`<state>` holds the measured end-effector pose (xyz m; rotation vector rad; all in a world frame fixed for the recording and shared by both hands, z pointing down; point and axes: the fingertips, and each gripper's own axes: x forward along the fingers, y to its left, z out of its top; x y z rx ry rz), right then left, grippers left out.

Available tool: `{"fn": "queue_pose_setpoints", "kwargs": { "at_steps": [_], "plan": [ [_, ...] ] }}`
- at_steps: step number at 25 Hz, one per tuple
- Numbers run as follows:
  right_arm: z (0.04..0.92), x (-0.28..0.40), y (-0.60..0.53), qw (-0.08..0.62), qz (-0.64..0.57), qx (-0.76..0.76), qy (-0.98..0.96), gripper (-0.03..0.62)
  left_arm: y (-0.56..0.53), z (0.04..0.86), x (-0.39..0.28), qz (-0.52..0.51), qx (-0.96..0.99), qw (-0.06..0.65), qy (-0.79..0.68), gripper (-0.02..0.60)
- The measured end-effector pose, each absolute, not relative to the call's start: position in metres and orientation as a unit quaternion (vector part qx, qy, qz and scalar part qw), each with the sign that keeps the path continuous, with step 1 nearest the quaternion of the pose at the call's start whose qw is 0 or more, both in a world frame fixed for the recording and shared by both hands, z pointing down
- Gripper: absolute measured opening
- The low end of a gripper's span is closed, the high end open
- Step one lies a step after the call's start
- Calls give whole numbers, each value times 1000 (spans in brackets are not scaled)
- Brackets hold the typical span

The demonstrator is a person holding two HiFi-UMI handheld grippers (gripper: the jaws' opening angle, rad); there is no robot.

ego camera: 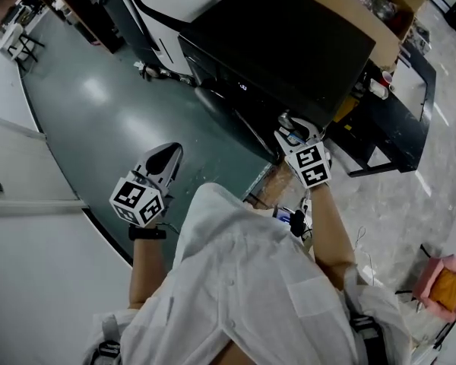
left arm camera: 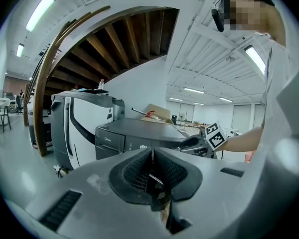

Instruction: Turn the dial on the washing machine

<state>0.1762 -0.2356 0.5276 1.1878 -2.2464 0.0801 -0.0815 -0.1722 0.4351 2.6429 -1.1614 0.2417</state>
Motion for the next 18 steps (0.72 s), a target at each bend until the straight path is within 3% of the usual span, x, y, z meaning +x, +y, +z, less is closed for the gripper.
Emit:
{"fn": "queue_pose_setpoints", "kwargs": {
  "at_steps": [9,18],
  "plan": [
    [556,172,-256,388,-32,415,-823,191,-180,444,-74,87,903,135,-399,21],
    [554,186,-248,367,-9,455,-812,193,-193,449,-63,88,913,136,-374,21]
  ]
}}
